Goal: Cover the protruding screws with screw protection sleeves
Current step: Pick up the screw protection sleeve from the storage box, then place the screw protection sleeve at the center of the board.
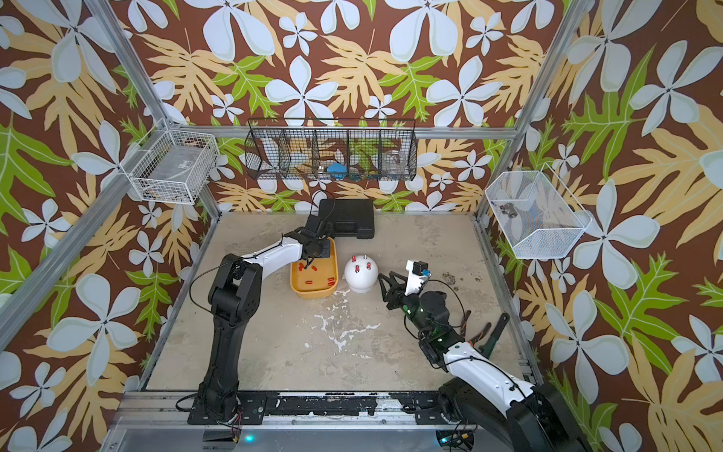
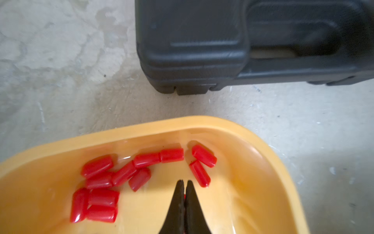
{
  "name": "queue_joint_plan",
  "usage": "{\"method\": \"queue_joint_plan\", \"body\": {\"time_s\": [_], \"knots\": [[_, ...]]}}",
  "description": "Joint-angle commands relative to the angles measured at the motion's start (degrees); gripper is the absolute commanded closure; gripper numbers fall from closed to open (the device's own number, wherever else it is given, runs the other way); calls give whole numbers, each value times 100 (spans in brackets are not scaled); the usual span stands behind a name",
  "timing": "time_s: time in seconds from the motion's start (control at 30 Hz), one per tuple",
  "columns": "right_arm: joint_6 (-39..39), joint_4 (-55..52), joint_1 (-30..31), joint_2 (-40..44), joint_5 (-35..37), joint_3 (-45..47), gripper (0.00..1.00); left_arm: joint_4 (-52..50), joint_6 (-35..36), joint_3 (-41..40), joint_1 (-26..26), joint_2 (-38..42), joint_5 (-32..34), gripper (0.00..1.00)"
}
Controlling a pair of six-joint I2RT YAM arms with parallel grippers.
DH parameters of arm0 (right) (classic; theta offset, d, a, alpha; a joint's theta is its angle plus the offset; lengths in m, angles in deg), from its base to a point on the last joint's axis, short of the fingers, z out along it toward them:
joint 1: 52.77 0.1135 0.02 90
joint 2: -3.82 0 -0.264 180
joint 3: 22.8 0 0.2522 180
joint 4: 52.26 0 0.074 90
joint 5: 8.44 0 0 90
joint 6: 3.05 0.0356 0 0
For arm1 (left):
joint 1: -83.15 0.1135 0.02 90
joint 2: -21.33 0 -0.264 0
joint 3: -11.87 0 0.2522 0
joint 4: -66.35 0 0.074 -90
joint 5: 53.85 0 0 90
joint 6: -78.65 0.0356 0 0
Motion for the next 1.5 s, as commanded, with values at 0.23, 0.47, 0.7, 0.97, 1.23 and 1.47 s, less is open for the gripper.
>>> {"method": "queue_joint_plan", "body": {"time_s": [0.23, 0.47, 0.7, 0.97, 1.23, 1.47], "knots": [[-16, 114, 3, 13, 1, -18, 51, 58, -82, -842, -16, 1135, -364, 100], [-24, 1, 2, 121, -7, -62, 51, 428, -296, -2680, -203, 3062, -544, 100], [-87, -709, 6, 307, -42, -397, 51, 21, -710, -4012, -622, 4530, -1031, 100], [-188, -1408, 4, 632, -43, -416, 51, 193, -1535, -4666, -1700, 4674, -1377, 100], [-263, -1735, 7, 800, 183, -316, 50, 1139, -2112, -4677, -2359, 3644, -1587, 100], [-336, -1743, 2, 875, 301, -255, 51, 1066, -1957, -4091, -2683, 2468, -1429, 100]]}}
